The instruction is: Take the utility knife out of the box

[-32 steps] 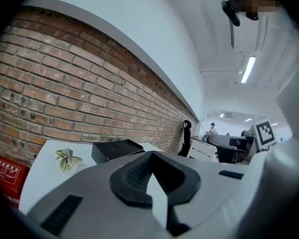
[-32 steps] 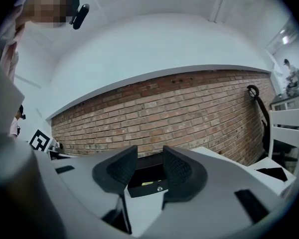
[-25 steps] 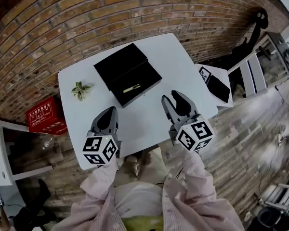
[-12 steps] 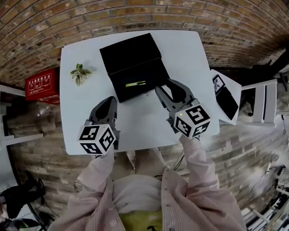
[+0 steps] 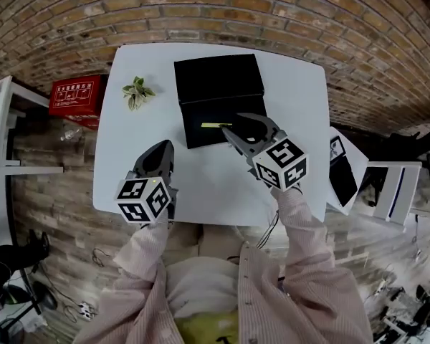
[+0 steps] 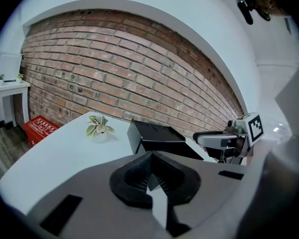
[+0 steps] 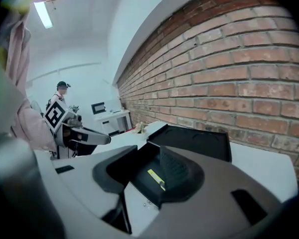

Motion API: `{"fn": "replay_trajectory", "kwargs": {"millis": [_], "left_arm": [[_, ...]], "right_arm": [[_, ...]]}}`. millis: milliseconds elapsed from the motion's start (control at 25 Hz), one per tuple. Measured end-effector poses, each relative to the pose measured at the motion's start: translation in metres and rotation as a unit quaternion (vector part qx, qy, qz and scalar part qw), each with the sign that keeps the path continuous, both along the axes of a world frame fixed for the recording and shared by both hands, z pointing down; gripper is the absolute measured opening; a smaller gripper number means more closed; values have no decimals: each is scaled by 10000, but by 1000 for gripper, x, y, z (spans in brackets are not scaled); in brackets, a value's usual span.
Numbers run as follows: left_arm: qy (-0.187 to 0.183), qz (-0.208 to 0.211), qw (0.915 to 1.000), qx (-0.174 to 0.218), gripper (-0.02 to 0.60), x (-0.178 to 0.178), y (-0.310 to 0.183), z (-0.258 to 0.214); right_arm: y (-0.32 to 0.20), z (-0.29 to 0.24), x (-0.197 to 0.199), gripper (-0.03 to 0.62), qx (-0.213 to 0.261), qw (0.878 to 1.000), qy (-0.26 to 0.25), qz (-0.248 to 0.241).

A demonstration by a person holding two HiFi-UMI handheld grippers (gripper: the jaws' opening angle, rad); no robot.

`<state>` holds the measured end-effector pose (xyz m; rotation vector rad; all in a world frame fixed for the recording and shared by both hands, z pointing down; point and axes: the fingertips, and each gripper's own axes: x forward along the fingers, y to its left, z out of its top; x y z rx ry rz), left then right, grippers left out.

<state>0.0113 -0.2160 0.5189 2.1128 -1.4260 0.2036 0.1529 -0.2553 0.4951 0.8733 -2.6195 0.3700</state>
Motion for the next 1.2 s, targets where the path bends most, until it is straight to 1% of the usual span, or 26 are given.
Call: {"fn": "replay_trajectory", "kwargs": {"millis": [120,240,360,520,680,880,1200], "left_arm": [[54,-77,9999,-93,-9,-5,1,4],[109,-136,9997,-162,-9,-7,-2,10],[161,-192,9994,-257,-9,-9,-6,17],[207,-194,9988,-402,-9,-11,-10,26],[295,-211,9979,-542,-9,-11,-13,35],[405,-179,9967,-678,-9,-10,-16,44],[500,-105,9952,-832,-9,-5,-17,55]], "right_arm": [[-2,12,-12,143,-153,9988,255,-385],[-5,27,-23,143,-302,9945,595,-808],[-6,41,-31,143,-460,9873,942,-1195],[-11,56,-35,143,-607,9750,1421,-1595],[-14,73,-40,143,-801,9585,1869,-2000],[-12,97,-41,143,-950,9309,2520,-2469],[-10,124,-40,141,-1069,8924,3285,-2905]]}}
